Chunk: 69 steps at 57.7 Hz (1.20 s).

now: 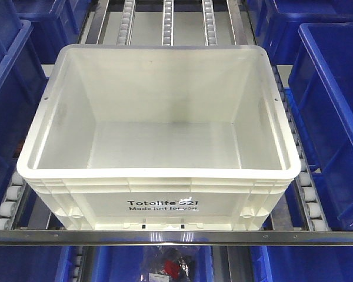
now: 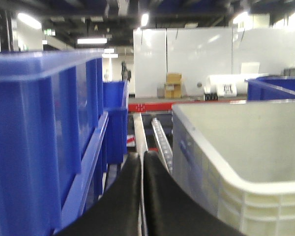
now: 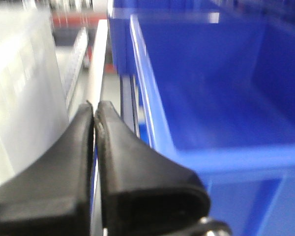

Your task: Move bin from left to right shelf

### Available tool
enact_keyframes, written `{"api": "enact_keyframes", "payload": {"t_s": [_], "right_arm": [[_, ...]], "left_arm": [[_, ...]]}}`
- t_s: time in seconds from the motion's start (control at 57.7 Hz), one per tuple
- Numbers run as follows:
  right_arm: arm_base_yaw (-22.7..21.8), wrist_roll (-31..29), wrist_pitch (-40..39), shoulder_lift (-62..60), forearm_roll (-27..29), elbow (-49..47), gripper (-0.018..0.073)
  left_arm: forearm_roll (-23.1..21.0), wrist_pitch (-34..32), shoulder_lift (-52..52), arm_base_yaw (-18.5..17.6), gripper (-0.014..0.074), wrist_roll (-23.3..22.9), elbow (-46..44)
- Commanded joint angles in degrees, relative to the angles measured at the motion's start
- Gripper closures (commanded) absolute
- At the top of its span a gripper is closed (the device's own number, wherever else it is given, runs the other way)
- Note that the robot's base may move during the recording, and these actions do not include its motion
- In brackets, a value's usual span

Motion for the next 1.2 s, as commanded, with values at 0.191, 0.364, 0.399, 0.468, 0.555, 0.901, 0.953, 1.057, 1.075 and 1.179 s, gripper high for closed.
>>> {"api": "enact_keyframes", "payload": {"t_s": [0.191, 0.364, 0.399, 0.468, 0.555, 0.901, 0.953, 1.057, 1.075, 1.179], "right_arm": [[0.1, 0.2, 1.5, 9.4, -0.5, -15.3, 0.0567], [0.1, 0.7, 10.8, 20.8, 3.2, -25.0, 0.0567], [0.1, 0.7, 11.2, 22.4, 3.4, -25.8, 0.0567], [0.1, 0.7, 10.5, 24.2, 3.6, -25.8, 0.0567], [0.1, 0.7, 11.3, 25.7, 4.4, -25.8, 0.0567], [0.1, -0.1, 12.9, 25.8, 4.0, -25.8, 0.0488], [0.1, -0.1, 13.1, 25.8, 4.0, -25.8, 0.0438], [0.1, -0.1, 13.6, 25.8, 4.0, -25.8, 0.0311], [0.1, -0.1, 13.6, 25.8, 4.0, -25.8, 0.0282], [0.1, -0.4, 14.1, 25.8, 4.0, -25.8, 0.0145]], "left_arm": [[-0.1, 10.8, 7.0, -0.3, 0.0603, -0.5, -15.5], [-0.2, 25.2, 19.3, -0.3, 0.0603, -0.5, -26.7], [-0.2, 26.9, 20.7, -0.3, 0.0603, -0.5, -27.8], [-0.1, 27.5, 22.7, -0.3, 0.0603, -0.5, -28.8], [-0.2, 27.2, 23.4, -0.3, 0.0603, -0.5, -28.8], [-1.8, 27.5, 23.3, -0.9, 0.0556, -0.5, -28.8], [-1.7, 27.5, 23.3, -1.5, 0.0522, -0.5, -28.8], [-1.7, 27.5, 23.3, -2.6, 0.0419, -0.5, -28.8], [-1.7, 27.5, 23.3, -2.7, 0.0402, -0.5, -28.8], [-1.7, 27.8, 23.3, -3.7, 0.0251, -0.5, -28.8]]}}
